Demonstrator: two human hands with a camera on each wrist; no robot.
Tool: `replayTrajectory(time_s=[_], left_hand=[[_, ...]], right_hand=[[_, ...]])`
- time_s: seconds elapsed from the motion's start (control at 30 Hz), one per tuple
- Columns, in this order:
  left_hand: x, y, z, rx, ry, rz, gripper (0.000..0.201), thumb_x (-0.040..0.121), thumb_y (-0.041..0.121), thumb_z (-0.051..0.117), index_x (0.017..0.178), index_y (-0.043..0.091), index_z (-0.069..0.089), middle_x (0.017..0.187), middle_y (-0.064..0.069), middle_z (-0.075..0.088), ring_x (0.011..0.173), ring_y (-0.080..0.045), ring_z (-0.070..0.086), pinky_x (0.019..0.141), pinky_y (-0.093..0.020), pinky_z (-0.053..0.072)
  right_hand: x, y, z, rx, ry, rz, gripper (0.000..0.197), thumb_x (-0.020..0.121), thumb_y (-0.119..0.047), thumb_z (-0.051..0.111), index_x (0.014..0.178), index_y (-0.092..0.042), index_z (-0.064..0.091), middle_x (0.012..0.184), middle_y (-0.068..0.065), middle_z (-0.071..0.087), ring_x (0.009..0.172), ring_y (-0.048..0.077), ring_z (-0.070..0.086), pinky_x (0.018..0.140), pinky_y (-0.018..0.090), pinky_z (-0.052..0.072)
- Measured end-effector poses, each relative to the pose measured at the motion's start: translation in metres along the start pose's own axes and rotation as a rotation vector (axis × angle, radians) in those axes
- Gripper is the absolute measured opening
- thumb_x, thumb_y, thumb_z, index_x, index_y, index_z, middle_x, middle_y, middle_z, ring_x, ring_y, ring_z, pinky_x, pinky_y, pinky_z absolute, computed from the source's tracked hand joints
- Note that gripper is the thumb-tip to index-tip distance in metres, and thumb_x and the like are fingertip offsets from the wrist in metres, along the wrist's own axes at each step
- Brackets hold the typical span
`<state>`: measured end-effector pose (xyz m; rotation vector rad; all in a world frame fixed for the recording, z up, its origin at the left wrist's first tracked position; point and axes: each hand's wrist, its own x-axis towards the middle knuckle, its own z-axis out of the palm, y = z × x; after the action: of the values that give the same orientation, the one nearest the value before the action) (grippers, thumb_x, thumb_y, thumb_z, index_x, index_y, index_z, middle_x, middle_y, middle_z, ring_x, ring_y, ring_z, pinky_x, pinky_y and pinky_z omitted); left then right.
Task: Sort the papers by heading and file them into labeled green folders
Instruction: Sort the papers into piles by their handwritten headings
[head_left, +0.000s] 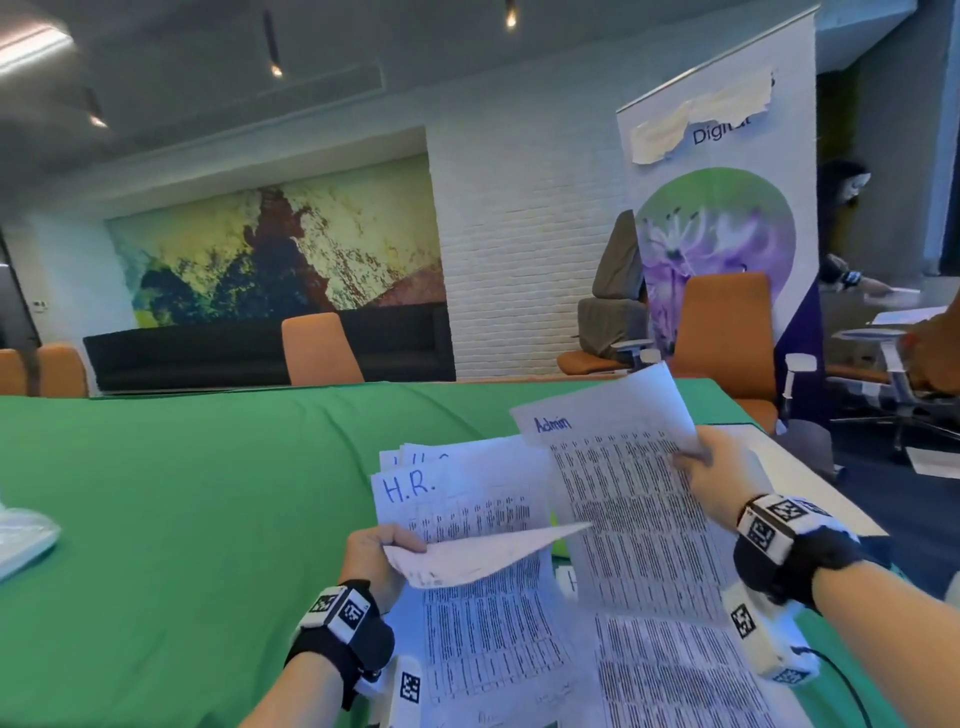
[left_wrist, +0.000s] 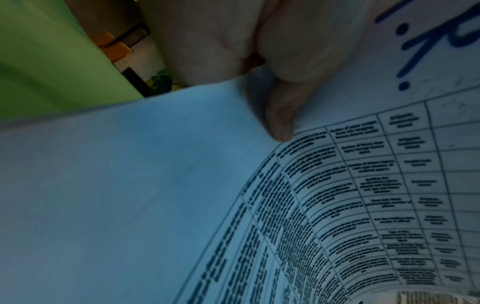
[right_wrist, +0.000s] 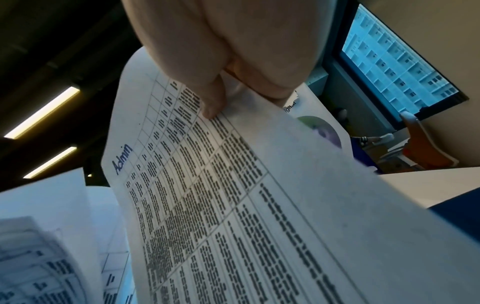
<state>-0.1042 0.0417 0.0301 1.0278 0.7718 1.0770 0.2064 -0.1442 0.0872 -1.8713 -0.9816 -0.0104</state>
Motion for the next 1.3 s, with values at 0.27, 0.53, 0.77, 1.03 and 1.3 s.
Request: replayTrajectory(time_s=[0.27, 0.53, 0.77, 1.03, 1.3], left_hand=[[-0.008, -0.001, 0.008, 0.042, -0.077, 0.082, 0.014, 0.040, -0.006, 0.053, 0.028, 0.002, 0.052, 0.035, -0.005, 0.041, 0.033, -0.020, 0.037, 0.037, -0.022, 0.038], [0.000, -0.005, -0.001, 0.026, -0.079, 0.139, 0.019, 0.047, -0.008, 0.054, 0.031, 0.001, 0.056, 0.037, -0.007, 0.047, 0.032, -0.020, 0.043, 0.038, -0.021, 0.040], [0.010, 0.019, -0.018, -0.017, -0.040, 0.218, 0.055, 0.072, -0.024, 0.039, 0.030, 0.006, 0.057, 0.033, -0.002, 0.045, 0.028, -0.014, 0.042, 0.035, -0.015, 0.039], [0.016, 0.024, -0.041, 0.013, -0.067, 0.269, 0.059, 0.069, -0.032, 0.040, 0.030, 0.009, 0.059, 0.034, -0.002, 0.051, 0.028, -0.013, 0.045, 0.034, -0.014, 0.038], [0.020, 0.013, -0.032, 0.024, 0.009, 0.240, 0.060, 0.074, -0.030, 0.045, 0.034, 0.010, 0.062, 0.040, -0.001, 0.055, 0.040, -0.012, 0.055, 0.044, -0.023, 0.049]], right_hand=[[0.000, 0.006, 0.023, 0.003, 0.078, 0.065, 0.023, 0.092, -0.008, 0.054, 0.073, -0.020, 0.048, 0.076, 0.012, 0.059, 0.064, 0.029, 0.055, 0.052, 0.030, 0.039], [0.007, -0.005, 0.014, 0.047, 0.126, 0.053, 0.007, 0.094, -0.007, 0.050, 0.094, -0.013, 0.055, 0.083, 0.012, 0.059, 0.077, 0.033, 0.055, 0.067, 0.032, 0.040], [0.029, -0.029, 0.016, 0.066, -0.042, -0.018, 0.010, 0.091, -0.002, 0.055, 0.088, -0.011, 0.058, 0.076, 0.009, 0.061, 0.079, 0.032, 0.061, 0.065, 0.032, 0.044], [0.038, -0.058, 0.021, 0.179, 0.015, -0.043, 0.022, 0.092, -0.003, 0.052, 0.108, -0.013, 0.062, 0.096, 0.009, 0.064, 0.090, 0.027, 0.059, 0.079, 0.033, 0.044], [0.027, -0.078, 0.006, 0.257, -0.016, -0.155, 0.017, 0.091, 0.001, 0.053, 0.099, -0.010, 0.062, 0.086, 0.009, 0.062, 0.077, 0.021, 0.057, 0.060, 0.024, 0.041]])
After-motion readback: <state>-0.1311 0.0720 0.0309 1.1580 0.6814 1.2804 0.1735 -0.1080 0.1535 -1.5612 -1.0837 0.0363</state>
